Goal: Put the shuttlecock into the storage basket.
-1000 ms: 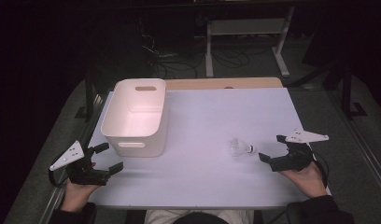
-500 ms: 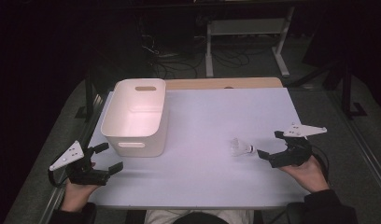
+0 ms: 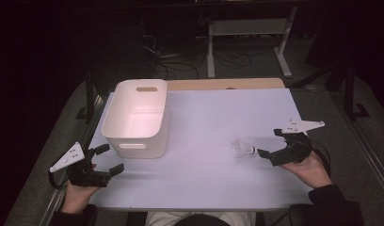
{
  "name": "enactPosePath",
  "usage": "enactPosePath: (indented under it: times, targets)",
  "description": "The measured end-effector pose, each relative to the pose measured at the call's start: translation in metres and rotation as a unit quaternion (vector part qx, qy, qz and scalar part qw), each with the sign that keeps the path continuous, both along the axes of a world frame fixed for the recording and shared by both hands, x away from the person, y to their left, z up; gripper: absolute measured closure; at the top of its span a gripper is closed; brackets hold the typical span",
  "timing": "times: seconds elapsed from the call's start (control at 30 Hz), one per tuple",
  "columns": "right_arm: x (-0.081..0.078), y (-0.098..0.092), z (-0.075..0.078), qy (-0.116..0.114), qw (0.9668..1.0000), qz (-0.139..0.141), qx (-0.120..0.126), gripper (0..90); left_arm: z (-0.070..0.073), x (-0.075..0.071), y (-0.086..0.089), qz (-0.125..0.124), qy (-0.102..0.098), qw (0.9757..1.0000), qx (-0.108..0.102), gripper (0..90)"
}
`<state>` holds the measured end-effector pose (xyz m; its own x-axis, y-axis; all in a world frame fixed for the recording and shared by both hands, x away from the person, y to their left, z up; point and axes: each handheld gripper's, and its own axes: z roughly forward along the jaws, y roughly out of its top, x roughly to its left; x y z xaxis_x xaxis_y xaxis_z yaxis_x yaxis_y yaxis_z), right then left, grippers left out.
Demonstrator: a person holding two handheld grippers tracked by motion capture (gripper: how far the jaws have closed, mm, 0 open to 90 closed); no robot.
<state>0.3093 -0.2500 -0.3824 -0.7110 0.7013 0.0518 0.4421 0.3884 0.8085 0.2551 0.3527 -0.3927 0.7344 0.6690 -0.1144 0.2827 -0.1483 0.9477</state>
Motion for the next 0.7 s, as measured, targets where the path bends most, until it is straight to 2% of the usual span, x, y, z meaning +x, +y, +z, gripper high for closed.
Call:
enactPosePath:
  times: [0.43,0.7]
  targets:
    - [0.011,0.002,0.009,0.01,0.9995,0.019,-0.022,0.0,0.0,0.0,0.0,0.0,0.0,1.0,0.0,0.0]
    - [0.022,0.0,0.007,0.029,0.9986,0.03,-0.032,0.0,0.0,0.0,0.0,0.0,0.0,1.0,-0.001,0.0]
